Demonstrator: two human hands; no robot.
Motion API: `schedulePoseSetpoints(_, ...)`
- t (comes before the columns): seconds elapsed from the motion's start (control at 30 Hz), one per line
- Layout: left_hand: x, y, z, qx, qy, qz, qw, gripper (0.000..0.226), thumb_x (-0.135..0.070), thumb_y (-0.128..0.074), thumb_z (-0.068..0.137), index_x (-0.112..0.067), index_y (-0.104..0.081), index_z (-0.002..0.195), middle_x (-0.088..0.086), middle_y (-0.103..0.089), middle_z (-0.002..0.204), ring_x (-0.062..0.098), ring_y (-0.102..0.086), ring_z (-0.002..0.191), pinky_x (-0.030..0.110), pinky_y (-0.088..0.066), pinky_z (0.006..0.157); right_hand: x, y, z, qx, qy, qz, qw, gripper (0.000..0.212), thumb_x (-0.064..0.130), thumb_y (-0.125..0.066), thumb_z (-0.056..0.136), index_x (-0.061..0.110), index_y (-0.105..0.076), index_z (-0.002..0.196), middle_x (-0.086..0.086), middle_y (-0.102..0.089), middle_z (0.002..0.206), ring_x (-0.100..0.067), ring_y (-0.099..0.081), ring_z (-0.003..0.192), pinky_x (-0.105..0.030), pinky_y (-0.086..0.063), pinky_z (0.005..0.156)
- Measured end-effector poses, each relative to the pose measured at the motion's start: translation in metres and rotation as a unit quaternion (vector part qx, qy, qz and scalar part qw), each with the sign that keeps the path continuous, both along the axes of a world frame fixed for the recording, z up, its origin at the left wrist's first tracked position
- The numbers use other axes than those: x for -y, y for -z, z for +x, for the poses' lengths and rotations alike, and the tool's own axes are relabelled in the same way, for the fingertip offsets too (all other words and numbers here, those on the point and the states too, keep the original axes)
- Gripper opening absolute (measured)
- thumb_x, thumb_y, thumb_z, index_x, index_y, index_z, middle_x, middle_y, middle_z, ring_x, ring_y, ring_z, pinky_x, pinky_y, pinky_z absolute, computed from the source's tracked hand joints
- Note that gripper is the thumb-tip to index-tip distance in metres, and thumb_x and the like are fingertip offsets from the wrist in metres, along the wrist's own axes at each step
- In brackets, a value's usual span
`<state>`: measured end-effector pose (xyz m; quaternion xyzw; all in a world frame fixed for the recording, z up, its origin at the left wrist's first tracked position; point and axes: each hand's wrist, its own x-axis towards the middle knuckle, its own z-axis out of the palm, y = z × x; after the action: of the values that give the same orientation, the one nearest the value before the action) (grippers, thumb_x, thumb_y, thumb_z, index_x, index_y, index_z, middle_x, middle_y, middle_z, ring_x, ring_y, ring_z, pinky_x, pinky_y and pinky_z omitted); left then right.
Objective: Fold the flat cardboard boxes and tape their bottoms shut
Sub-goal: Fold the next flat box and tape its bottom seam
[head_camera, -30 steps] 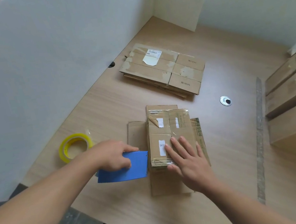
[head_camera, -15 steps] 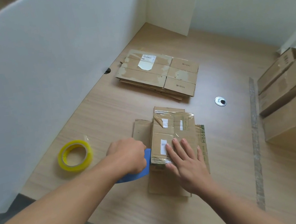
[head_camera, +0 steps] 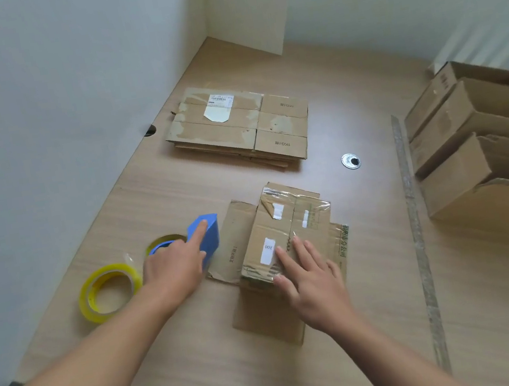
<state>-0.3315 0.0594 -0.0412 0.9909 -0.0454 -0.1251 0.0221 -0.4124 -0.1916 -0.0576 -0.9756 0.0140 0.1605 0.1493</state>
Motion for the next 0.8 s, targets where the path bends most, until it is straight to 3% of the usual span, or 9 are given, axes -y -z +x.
schedulePoseSetpoints(0.07, -0.015, 0.012, 0.006, -0.017, -0.029, -0.008, 0.999, 0.062, -0.038, -0.032, 0.105, -0.038, 0.003, 0.156, 0.003, -0.051, 0.101, 0.025, -0.052, 0.081, 0.035, -0.039, 0.065, -0.005, -0.005, -0.002, -0.007, 0.018, 0.018, 1.0, 0.058, 0.065, -0.022, 0.099, 0.05, -0.012, 0.154, 0.019, 0.009, 0.164, -0.003, 0.012, 0.15, -0.042, -0.016, 0.115)
schedulePoseSetpoints(0.2, -0.03, 0.035, 0.012, -0.028, -0.039, -0.016, 0.999, 0.067, -0.031, -0.032, 0.105, -0.035, 0.011, 0.156, 0.009, -0.052, 0.113, 0.027, -0.056, 0.093, 0.038, -0.044, 0.072, -0.011, -0.016, -0.002, 0.028, -0.003, -0.002, 1.0, 0.058, 0.064, -0.028, 0.098, 0.046, -0.02, 0.153, 0.015, -0.011, 0.164, -0.013, -0.009, 0.147, -0.044, -0.029, 0.108)
schedulePoseSetpoints(0.33, -0.03, 0.048, 0.013, -0.063, -0.015, -0.04, 0.997, 0.074, -0.035, -0.035, 0.104, -0.036, 0.02, 0.153, 0.011, -0.053, 0.119, 0.028, -0.053, 0.105, 0.038, -0.045, 0.081, 0.01, -0.026, 0.034, 0.07, 0.022, -0.034, 0.997, 0.055, 0.057, -0.038, 0.099, 0.044, -0.028, 0.152, 0.009, -0.02, 0.163, -0.021, -0.013, 0.148, -0.044, -0.022, 0.115)
schedulePoseSetpoints(0.43, -0.022, 0.038, 0.009, -0.04, -0.044, -0.035, 0.998, 0.073, -0.043, -0.039, 0.101, -0.031, 0.007, 0.157, 0.014, -0.046, 0.133, 0.032, -0.047, 0.116, 0.041, -0.042, 0.093, 0.032, -0.026, 0.07, 0.071, 0.071, 0.02, 0.995, 0.054, 0.047, -0.047, 0.1, 0.037, -0.032, 0.152, 0.006, -0.018, 0.164, -0.02, -0.003, 0.152, -0.042, -0.012, 0.121)
schedulePoseSetpoints(0.53, -0.006, 0.026, -0.015, 0.068, -0.061, -0.178, 0.98, 0.07, -0.043, -0.052, 0.097, -0.019, -0.023, 0.157, 0.013, -0.033, 0.151, 0.034, -0.033, 0.134, 0.044, -0.033, 0.109, 0.046, -0.019, 0.091, 0.042, 0.101, 0.076, 0.991, 0.054, 0.039, -0.048, 0.101, 0.031, -0.034, 0.152, 0.004, -0.026, 0.162, -0.021, -0.014, 0.151, -0.041, -0.018, 0.121)
schedulePoseSetpoints(0.57, 0.002, 0.023, -0.025, 0.063, -0.045, -0.243, 0.967, 0.071, -0.044, -0.055, 0.096, -0.017, -0.027, 0.155, 0.01, -0.031, 0.155, 0.03, -0.03, 0.139, 0.041, -0.029, 0.113, 0.049, -0.016, 0.093, 0.03, 0.102, 0.095, 0.99, 0.054, 0.037, -0.049, 0.101, 0.03, -0.035, 0.152, 0.004, -0.032, 0.159, -0.021, -0.023, 0.147, -0.039, -0.023, 0.119)
schedulePoseSetpoints(0.7, 0.044, 0.026, -0.061, -0.09, -0.056, -0.366, 0.925, 0.107, -0.061, -0.07, 0.079, -0.018, -0.013, 0.159, -0.001, -0.02, 0.163, 0.014, -0.019, 0.149, 0.025, -0.016, 0.116, 0.05, -0.003, 0.08, 0.016, 0.104, 0.097, 0.99, 0.053, 0.041, -0.05, 0.099, 0.034, -0.035, 0.149, 0.005, -0.04, 0.151, -0.025, -0.03, 0.137, -0.039, -0.031, 0.109)
schedulePoseSetpoints(0.8, 0.063, 0.034, -0.072, -0.103, -0.107, -0.389, 0.909, 0.125, -0.062, -0.08, 0.066, -0.023, -0.005, 0.158, -0.003, -0.018, 0.161, 0.014, -0.018, 0.148, 0.027, -0.019, 0.115, 0.05, 0.003, 0.062, 0.029, 0.161, 0.102, 0.981, 0.053, 0.047, -0.052, 0.096, 0.036, -0.037, 0.145, -0.001, -0.045, 0.14, -0.025, -0.029, 0.131, -0.037, -0.03, 0.102)
